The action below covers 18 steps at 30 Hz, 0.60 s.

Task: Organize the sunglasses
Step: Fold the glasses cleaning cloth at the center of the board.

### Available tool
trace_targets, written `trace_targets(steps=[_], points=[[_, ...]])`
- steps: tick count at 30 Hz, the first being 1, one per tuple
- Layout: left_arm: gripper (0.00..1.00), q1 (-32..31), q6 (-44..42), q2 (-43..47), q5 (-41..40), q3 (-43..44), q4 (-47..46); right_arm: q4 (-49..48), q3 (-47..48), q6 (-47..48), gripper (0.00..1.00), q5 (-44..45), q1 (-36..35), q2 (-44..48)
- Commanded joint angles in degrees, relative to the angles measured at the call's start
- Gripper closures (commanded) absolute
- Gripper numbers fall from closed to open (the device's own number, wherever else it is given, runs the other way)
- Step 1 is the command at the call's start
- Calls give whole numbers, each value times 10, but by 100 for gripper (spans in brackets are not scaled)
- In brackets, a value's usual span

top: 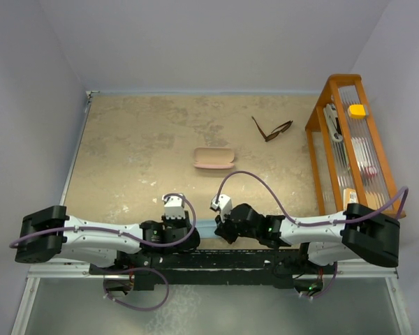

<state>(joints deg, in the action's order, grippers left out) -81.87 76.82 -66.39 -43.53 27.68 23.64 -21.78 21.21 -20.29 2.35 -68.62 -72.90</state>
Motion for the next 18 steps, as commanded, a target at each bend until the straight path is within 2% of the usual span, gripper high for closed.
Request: trace_targets(steps=[1,18], points=[[71,5,8,5,9,-12,0,-25,9,-6,100,-11,-3,-8],[72,19,-4,-24,55,-40,-39,-25,10,-6,100,-15,-7,-13]])
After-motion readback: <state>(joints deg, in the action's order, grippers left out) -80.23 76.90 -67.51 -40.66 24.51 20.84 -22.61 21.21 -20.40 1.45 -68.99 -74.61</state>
